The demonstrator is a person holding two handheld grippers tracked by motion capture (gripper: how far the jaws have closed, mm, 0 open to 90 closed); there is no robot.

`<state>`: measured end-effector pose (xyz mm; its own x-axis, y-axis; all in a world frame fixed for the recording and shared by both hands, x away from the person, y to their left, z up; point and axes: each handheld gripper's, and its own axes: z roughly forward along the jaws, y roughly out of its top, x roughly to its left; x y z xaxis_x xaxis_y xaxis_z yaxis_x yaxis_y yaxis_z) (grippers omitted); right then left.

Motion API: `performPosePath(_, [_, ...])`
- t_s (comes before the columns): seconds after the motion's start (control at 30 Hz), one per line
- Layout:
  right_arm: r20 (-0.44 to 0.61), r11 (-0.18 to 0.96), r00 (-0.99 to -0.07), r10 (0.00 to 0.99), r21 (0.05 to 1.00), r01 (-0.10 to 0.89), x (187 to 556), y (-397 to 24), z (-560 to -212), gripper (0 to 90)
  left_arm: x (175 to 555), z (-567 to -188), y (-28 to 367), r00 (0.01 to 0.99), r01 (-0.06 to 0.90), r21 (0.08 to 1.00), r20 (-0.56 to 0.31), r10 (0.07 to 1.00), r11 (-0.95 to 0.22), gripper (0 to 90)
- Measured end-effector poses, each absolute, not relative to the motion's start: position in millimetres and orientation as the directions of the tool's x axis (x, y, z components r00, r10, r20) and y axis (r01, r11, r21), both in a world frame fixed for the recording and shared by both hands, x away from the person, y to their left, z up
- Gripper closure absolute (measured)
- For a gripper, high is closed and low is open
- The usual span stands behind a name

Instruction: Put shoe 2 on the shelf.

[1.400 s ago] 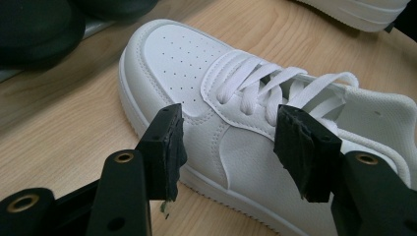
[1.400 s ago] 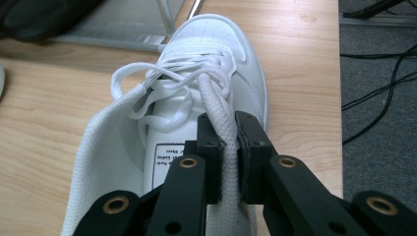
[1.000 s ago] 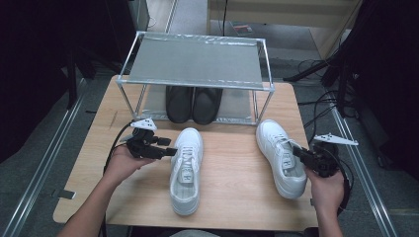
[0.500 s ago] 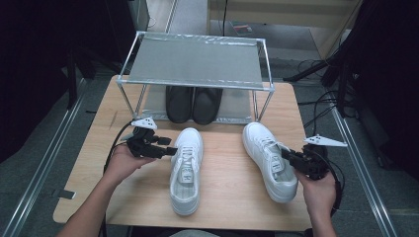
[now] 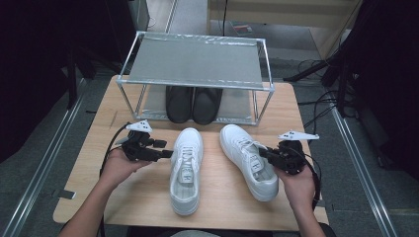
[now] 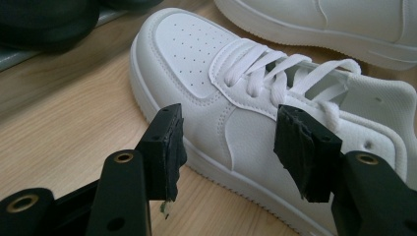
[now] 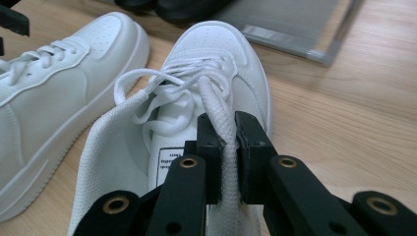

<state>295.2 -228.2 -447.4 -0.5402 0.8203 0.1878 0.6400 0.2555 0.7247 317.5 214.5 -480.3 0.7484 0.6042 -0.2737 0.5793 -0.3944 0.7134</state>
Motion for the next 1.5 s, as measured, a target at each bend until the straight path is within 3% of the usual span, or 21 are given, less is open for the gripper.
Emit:
performPosePath(0.27, [0.188, 0.315, -0.6, 0.778, 0.71, 0.63, 302, -203, -452, 83.8, 309, -483, 222, 0.733, 0.591, 0.713, -0.281, 0.62, -0.376, 46.9])
performPosePath(0.43, [0.181, 0.345, -0.628, 0.757, 0.705, 0.619, 304, -189, -456, 83.5, 303, -485, 220, 0.748, 0.586, 0.701, -0.276, 0.603, -0.406, 67.1])
performPosePath(0.6, [0.18, 0.362, -0.645, 0.743, 0.702, 0.613, 301, -184, -458, 82.0, 303, -489, 213, 0.766, 0.588, 0.683, -0.296, 0.571, -0.434, 74.6])
performPosePath(0.97, [0.193, 0.367, -0.657, 0.729, 0.701, 0.612, 296, -180, -463, 78.7, 302, -498, 197, 0.792, 0.574, 0.655, -0.291, 0.537, -0.492, 77.7])
performPosePath(1.07, [0.227, 0.384, -0.683, 0.694, 0.686, 0.618, 298, -182, -466, 71.3, 302, -499, 198, 0.789, 0.579, 0.655, -0.302, 0.535, -0.485, 77.3])
performPosePath(1.27, [0.261, 0.371, -0.711, 0.653, 0.708, 0.6, 300, -187, -465, 65.3, 300, -499, 199, 0.791, 0.574, 0.66, -0.294, 0.537, -0.485, 77.2])
performPosePath(1.43, [0.289, 0.311, -0.737, 0.611, 0.768, 0.56, 298, -199, -453, 70.1, 300, -499, 203, 0.79, 0.573, 0.665, -0.291, 0.54, -0.479, 77.3])
performPosePath(1.47, [0.283, 0.314, -0.754, 0.593, 0.781, 0.539, 299, -207, -450, 81.8, 301, -500, 204, 0.788, 0.575, 0.666, -0.294, 0.541, -0.476, 77.6])
performPosePath(1.5, [0.285, 0.313, -0.75, 0.597, 0.778, 0.545, 300, -210, -450, 86.2, 301, -501, 204, 0.786, 0.579, 0.661, -0.297, 0.542, -0.478, 77.7])
